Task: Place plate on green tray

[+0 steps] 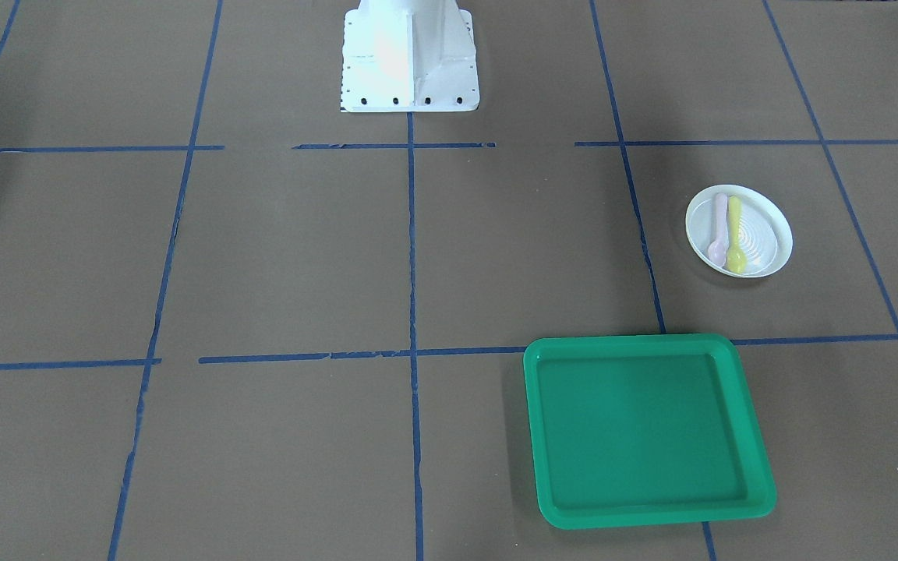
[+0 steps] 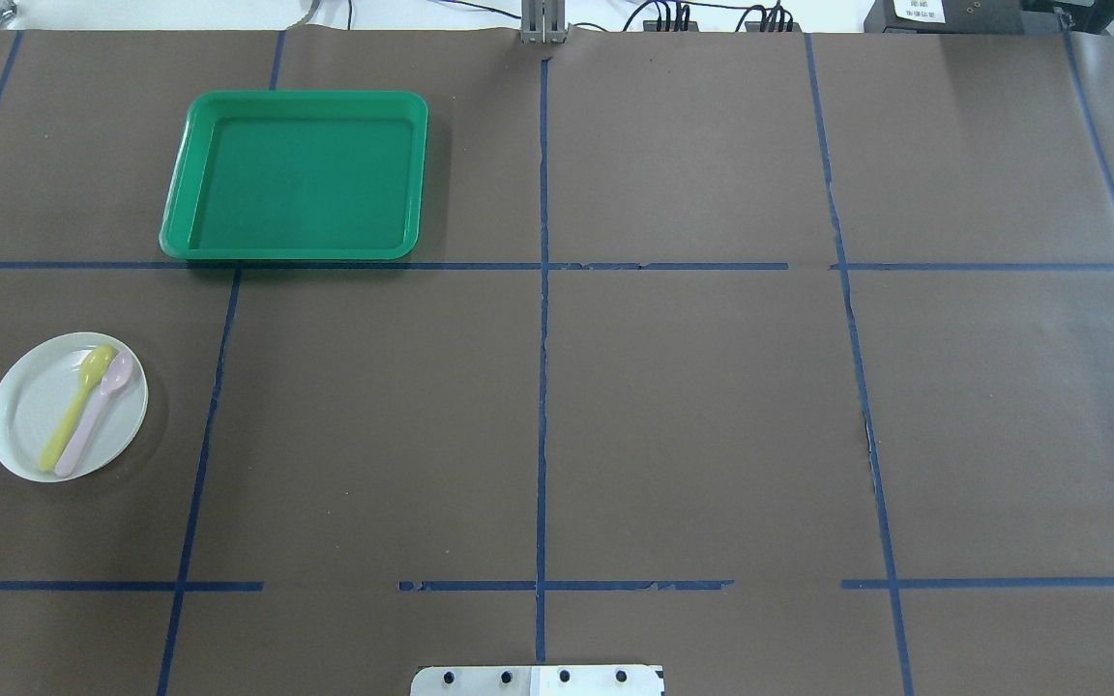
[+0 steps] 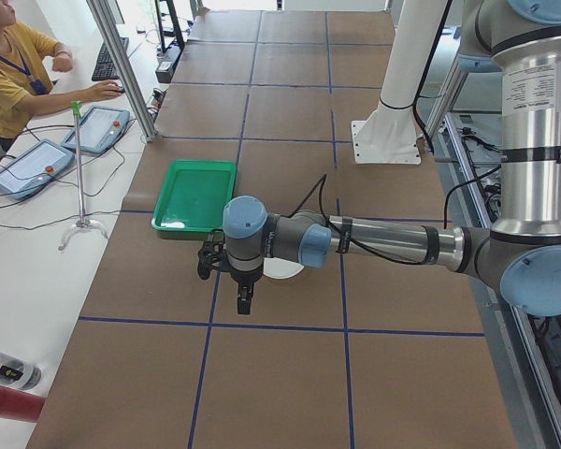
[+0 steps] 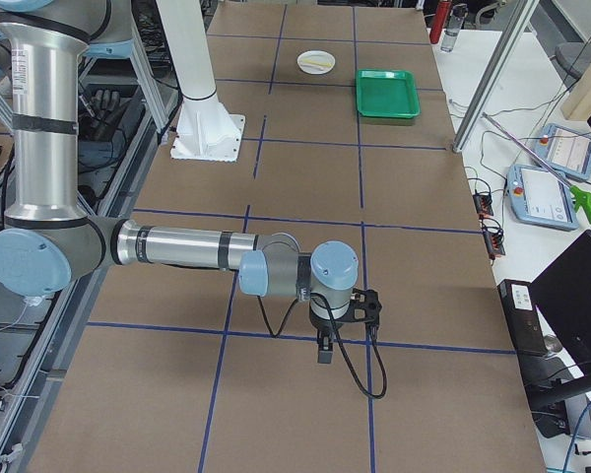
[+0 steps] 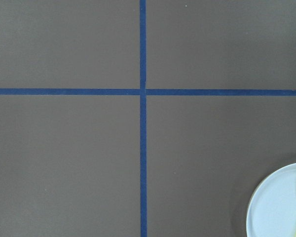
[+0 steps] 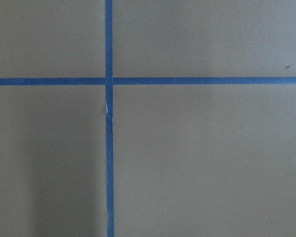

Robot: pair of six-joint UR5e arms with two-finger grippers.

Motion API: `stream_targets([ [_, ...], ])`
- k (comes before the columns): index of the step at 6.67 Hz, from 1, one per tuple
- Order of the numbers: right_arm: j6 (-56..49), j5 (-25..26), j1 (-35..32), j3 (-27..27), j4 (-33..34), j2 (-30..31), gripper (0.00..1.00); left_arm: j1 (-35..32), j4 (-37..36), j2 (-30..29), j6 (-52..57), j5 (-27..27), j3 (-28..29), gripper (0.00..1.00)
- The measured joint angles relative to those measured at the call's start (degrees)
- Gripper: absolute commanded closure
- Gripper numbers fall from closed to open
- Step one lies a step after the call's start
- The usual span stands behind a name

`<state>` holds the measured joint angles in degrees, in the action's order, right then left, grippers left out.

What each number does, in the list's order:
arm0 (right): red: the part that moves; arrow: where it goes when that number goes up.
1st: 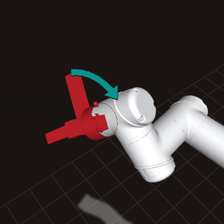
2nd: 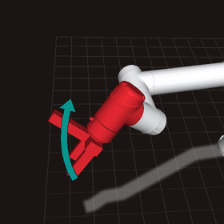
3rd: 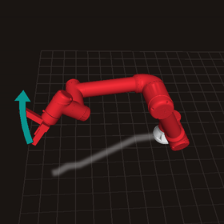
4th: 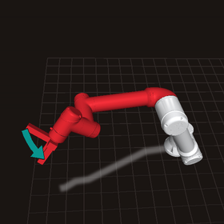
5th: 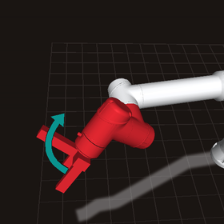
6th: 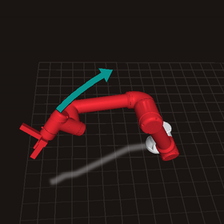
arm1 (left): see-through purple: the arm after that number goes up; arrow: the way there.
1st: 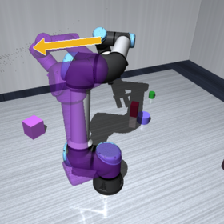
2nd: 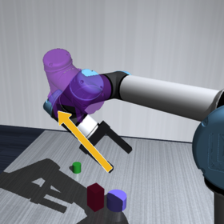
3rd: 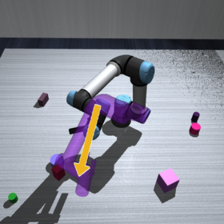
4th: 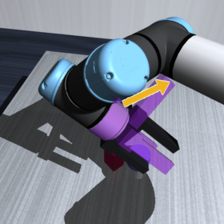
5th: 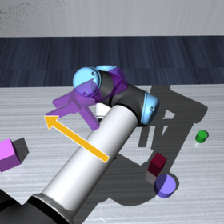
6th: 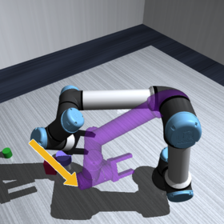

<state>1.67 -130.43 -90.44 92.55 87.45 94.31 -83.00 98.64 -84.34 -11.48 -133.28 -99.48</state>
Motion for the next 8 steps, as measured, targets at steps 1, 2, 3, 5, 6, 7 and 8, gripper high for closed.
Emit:
stream_targets([
  [1,0.00,0.00,0.00,0.00,0.00,0.00,0.00,4.72,6.49,0.72,-5.36,-2.20,1.57,0.00],
  [2,0.00,0.00,0.00,0.00,0.00,0.00,0.00,11.40,15.84,1.40,-15.97,-1.94,3.37,0.00],
  [3,0.00,-0.02,0.00,0.00,0.00,0.00,0.00,18.16,25.99,1.68,-26.87,-0.30,6.06,0.00],
  [5,-0.02,-0.06,0.00,0.00,0.00,0.00,0.00,25.00,38.65,1.86,-36.87,3.54,11.47,0.03],
  [6,-0.04,-0.04,0.00,0.00,0.00,0.00,0.00,25.81,40.21,1.88,-37.80,4.52,12.22,0.10],
  [7,-0.02,-0.05,0.00,0.00,0.00,0.00,0.00,26.09,40.75,1.89,-38.08,4.73,12.62,0.22],
  [8,-0.01,-0.02,0.00,0.00,0.00,0.00,0.00,26.30,40.95,1.89,-38.10,4.77,13.10,0.35],
])
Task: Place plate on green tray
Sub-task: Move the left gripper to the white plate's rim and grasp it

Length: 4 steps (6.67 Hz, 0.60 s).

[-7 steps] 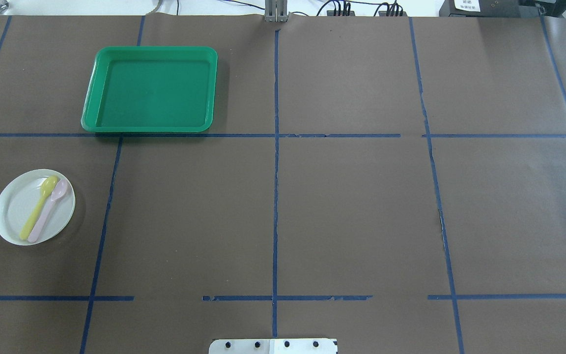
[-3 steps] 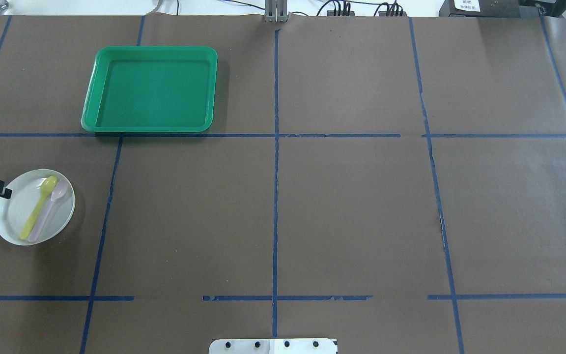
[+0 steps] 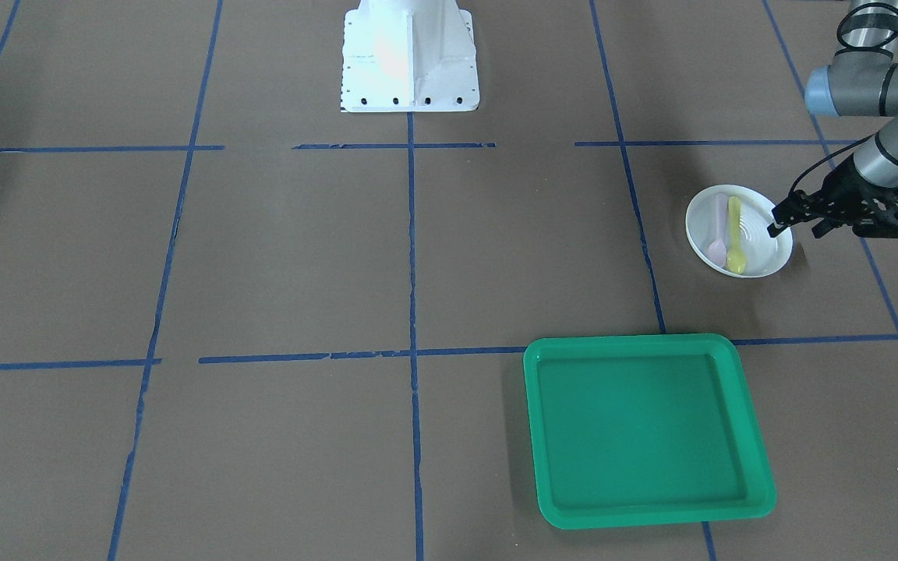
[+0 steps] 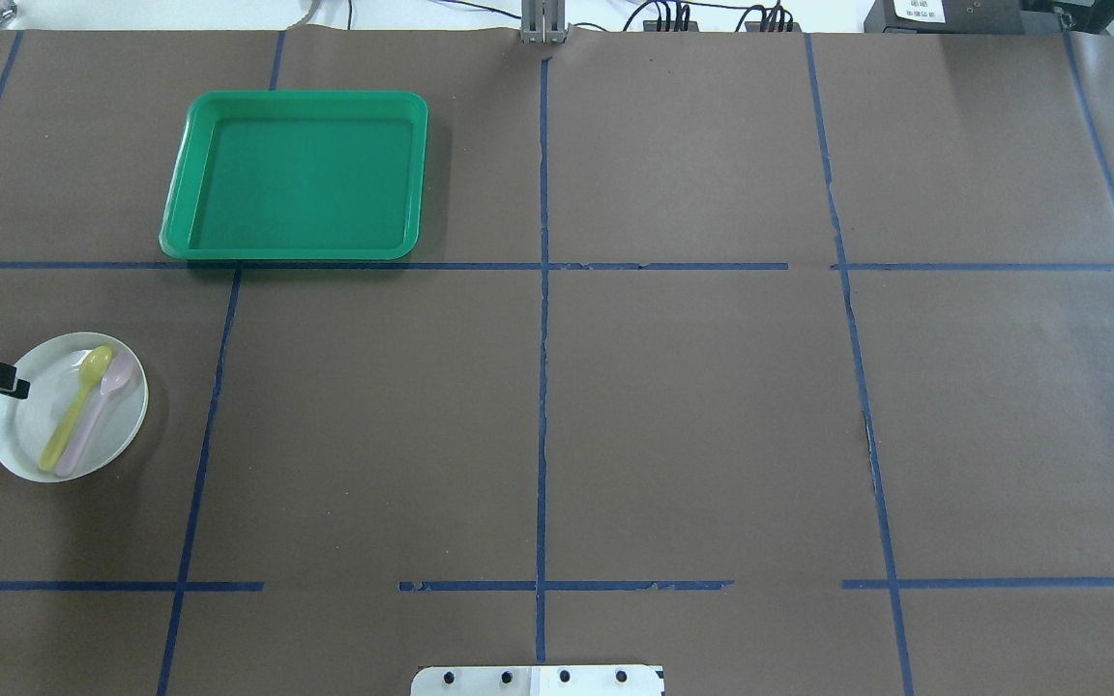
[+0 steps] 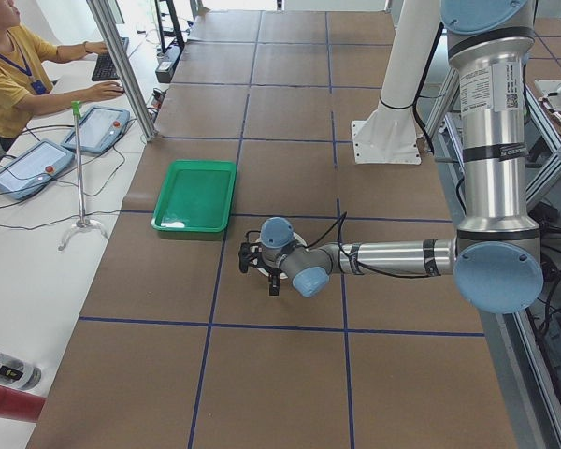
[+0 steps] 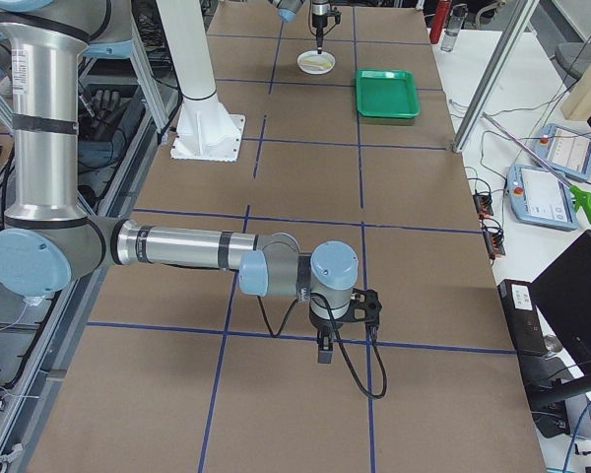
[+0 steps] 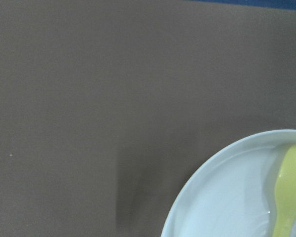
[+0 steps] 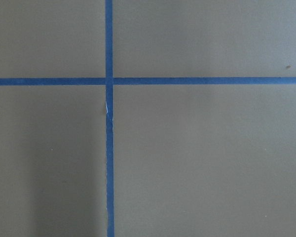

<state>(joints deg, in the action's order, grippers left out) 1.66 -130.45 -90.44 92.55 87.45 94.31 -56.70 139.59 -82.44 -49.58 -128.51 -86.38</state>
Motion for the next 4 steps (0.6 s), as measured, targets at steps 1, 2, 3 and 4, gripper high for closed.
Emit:
stream_targets([
  [1,0.00,0.01,0.00,0.00,0.00,0.00,0.00,0.18,0.07,0.00,0.07,0.01,0.37,0.43],
  [2,0.01,0.00,0.00,0.00,0.00,0.00,0.00,0.27,0.10,0.00,0.14,-0.08,0.55,0.63],
  [3,0.01,-0.02,0.00,0.00,0.00,0.00,0.00,0.43,0.13,0.00,0.10,-0.24,0.56,0.91],
  [4,0.01,0.00,0.00,0.00,0.00,0.00,0.00,0.61,0.14,0.00,0.04,-0.33,0.54,1.00],
])
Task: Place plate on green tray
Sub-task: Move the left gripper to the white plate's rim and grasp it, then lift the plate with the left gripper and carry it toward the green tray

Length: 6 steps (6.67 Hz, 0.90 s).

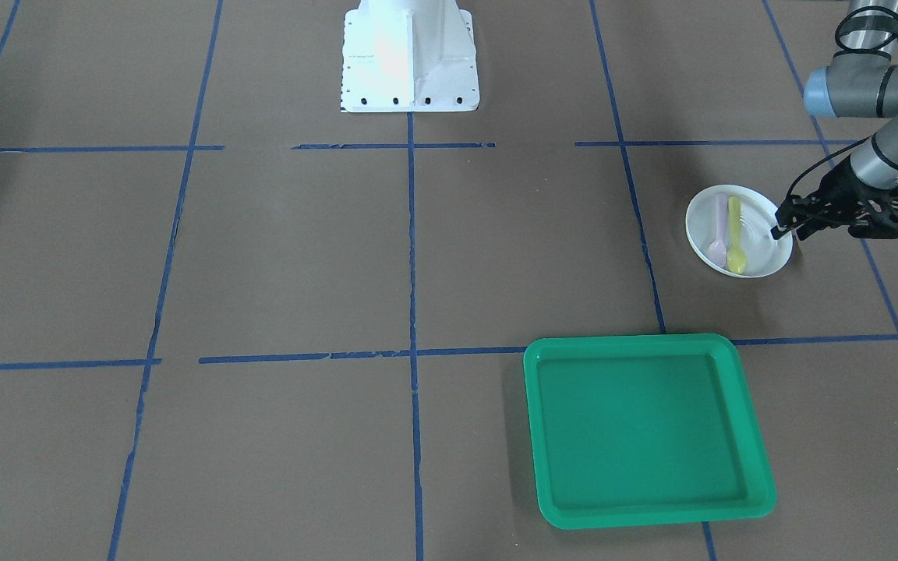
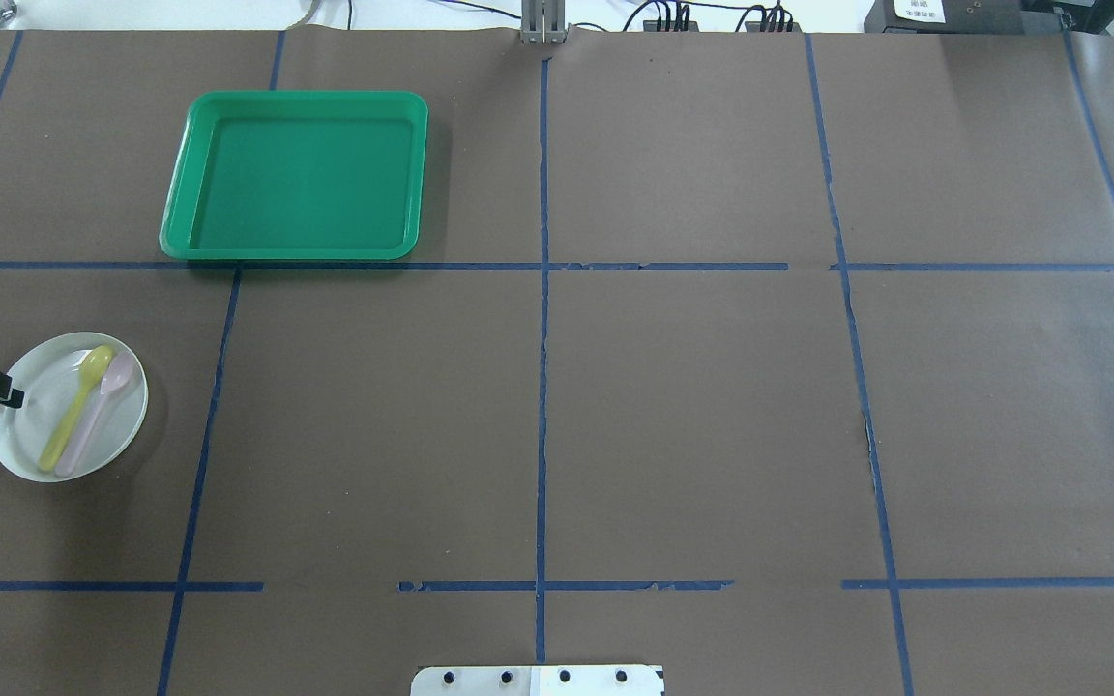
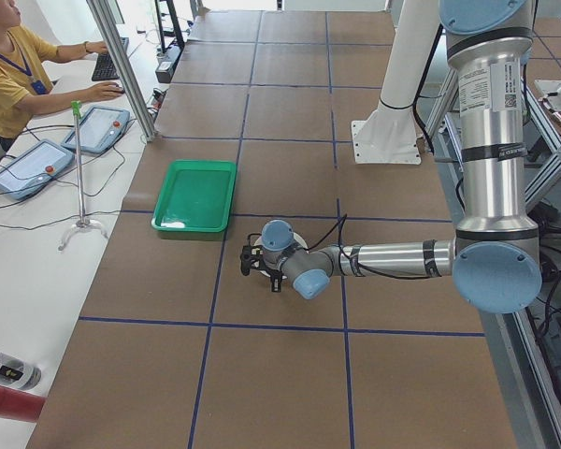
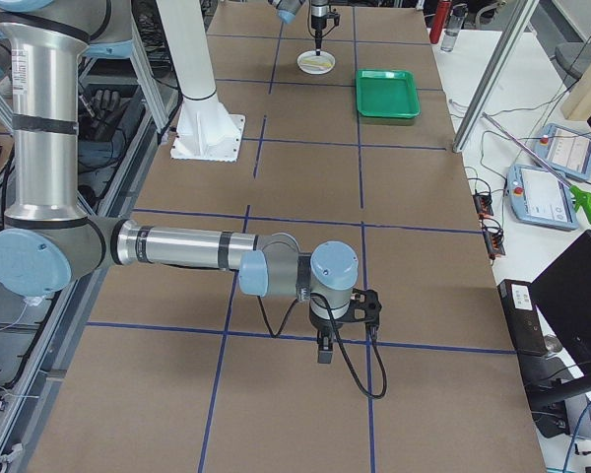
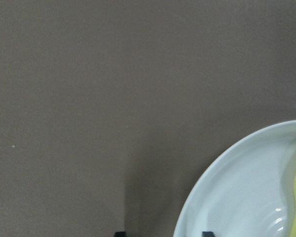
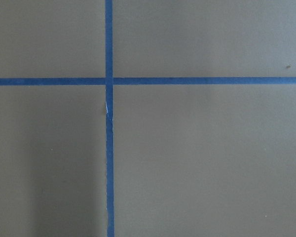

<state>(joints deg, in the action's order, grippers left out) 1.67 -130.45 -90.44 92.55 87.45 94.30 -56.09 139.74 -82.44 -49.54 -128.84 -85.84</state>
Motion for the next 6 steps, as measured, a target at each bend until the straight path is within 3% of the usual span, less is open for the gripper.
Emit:
stream_targets([
  [3,0.00,0.00,0.00,0.00,0.00,0.00,0.00,0.13,0.28,0.03,-1.36,-2.89,-1.66,1.00],
  [6,0.00,-0.02,0.00,0.00,0.00,0.00,0.00,0.04,8.55,-2.21,-19.46,-6.78,-7.77,1.00],
])
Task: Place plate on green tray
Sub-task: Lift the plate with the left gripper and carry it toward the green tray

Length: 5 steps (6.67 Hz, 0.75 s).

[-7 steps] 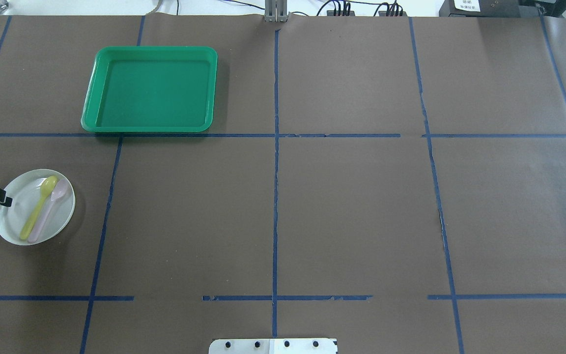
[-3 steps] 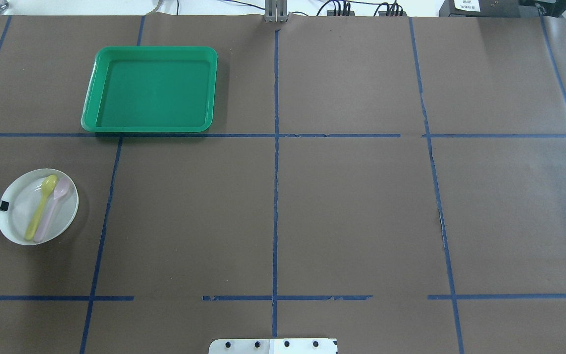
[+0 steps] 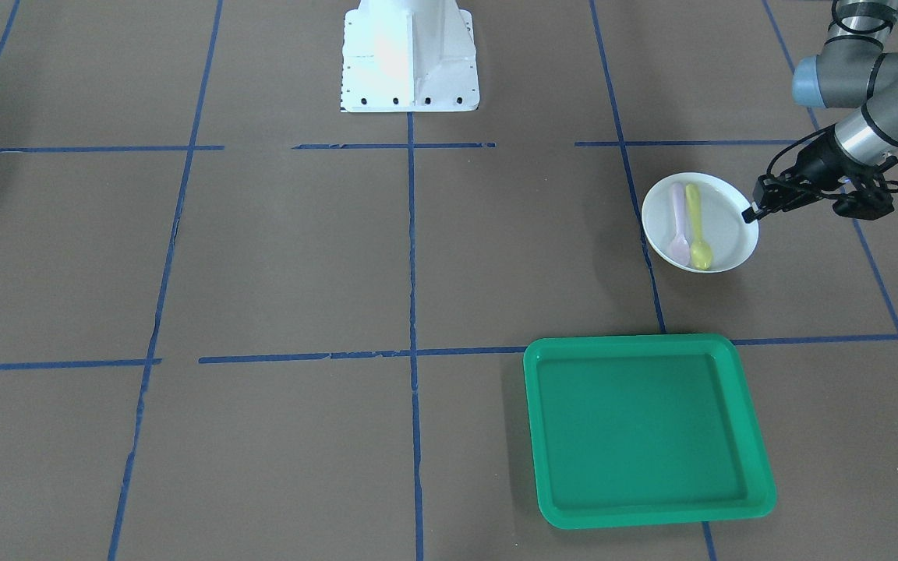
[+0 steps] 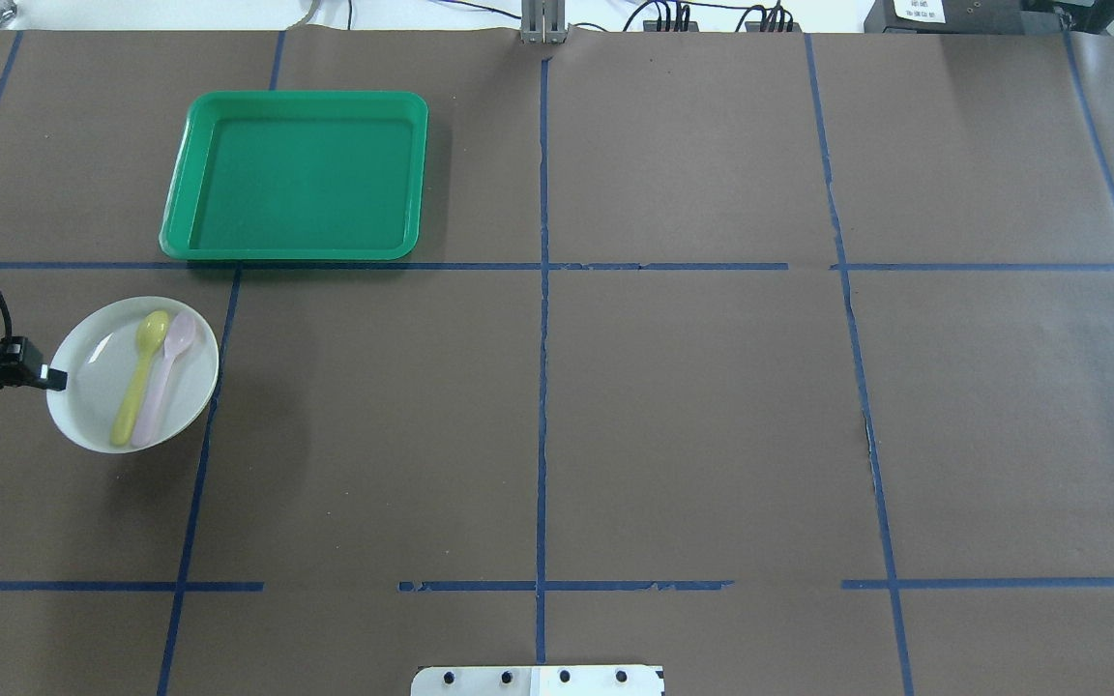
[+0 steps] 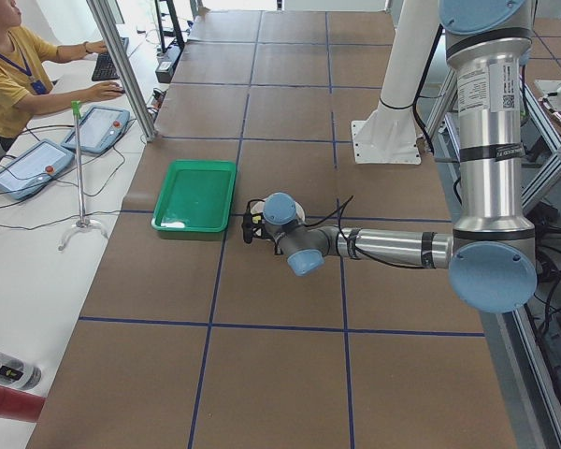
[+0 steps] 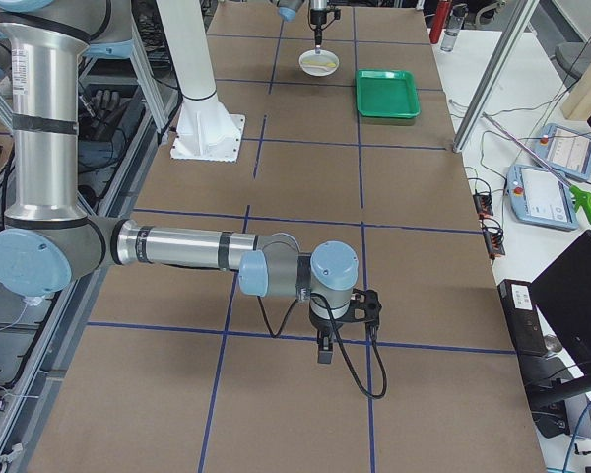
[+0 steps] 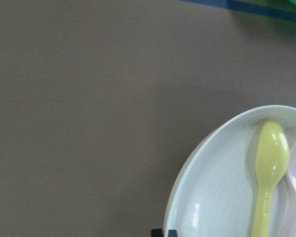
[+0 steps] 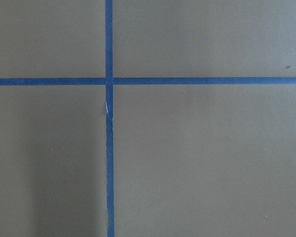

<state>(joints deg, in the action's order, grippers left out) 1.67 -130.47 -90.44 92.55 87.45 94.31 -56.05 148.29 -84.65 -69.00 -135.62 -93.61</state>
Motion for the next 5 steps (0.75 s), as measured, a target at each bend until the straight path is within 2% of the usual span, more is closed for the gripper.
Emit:
stream_targets([
  [1,0.00,0.00,0.00,0.00,0.00,0.00,0.00,0.06,2.49,-4.02,-8.86,-0.31,0.84,1.00],
  [2,0.00,-0.02,0.00,0.00,0.00,0.00,0.00,0.15,3.13,-10.55,-15.93,-0.27,4.30,1.00],
  [3,0.00,-0.04,0.00,0.00,0.00,0.00,0.00,0.20,2.98,-15.98,-19.37,-0.07,8.51,1.00],
  [5,0.00,-0.03,0.00,0.00,0.00,0.00,0.00,0.05,2.01,-23.13,-20.72,1.77,16.98,1.00],
])
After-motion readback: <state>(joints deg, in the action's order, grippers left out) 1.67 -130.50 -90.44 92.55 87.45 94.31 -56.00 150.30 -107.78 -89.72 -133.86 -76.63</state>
